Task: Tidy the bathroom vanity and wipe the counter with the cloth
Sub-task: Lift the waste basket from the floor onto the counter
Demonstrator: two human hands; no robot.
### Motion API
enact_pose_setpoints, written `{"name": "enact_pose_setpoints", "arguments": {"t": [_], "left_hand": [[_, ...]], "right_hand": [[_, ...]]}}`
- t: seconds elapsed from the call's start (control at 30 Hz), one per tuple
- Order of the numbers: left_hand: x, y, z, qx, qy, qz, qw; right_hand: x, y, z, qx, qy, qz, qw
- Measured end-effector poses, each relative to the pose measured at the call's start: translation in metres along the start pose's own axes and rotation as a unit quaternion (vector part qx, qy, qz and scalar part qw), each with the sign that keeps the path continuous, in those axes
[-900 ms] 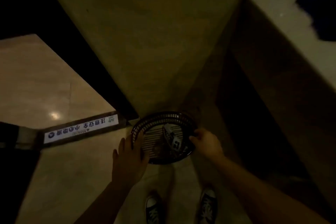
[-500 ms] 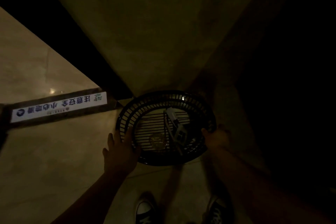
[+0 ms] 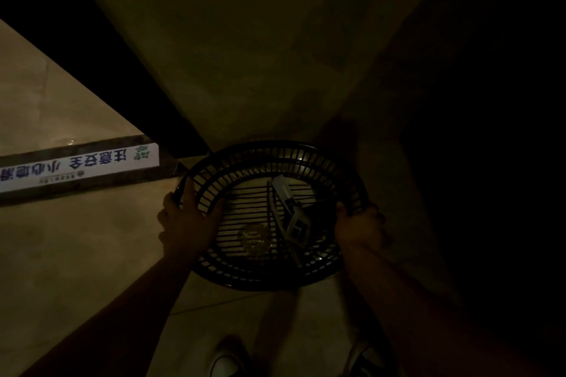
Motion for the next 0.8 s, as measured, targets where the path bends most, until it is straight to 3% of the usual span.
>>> {"name": "enact_pose_setpoints", "arguments": {"t": [0.37,0.8], "left_hand": [[-0.021,-0.060,0.061,-0.004,-0.062,-0.010,0.998],[-0.103,-0.283,0.208,-0.038,-0.068,-0.042,0.996]], "right_hand": [[0.008,-0.076,0.048,-0.027,-0.017,-0.005,0.999],[0.083,-0.285,0.229,-0.044,-0.104,0.024,0.993]]}}
Point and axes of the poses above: each hand's wrist, its own z-axis away from the middle knuckle, its own y-axis out of the palm, x = y × z, the point moved 3 cm from there along -z, towards the middle knuckle, and after that the axes turned 5 degrees about z, right-handed, at the moved point
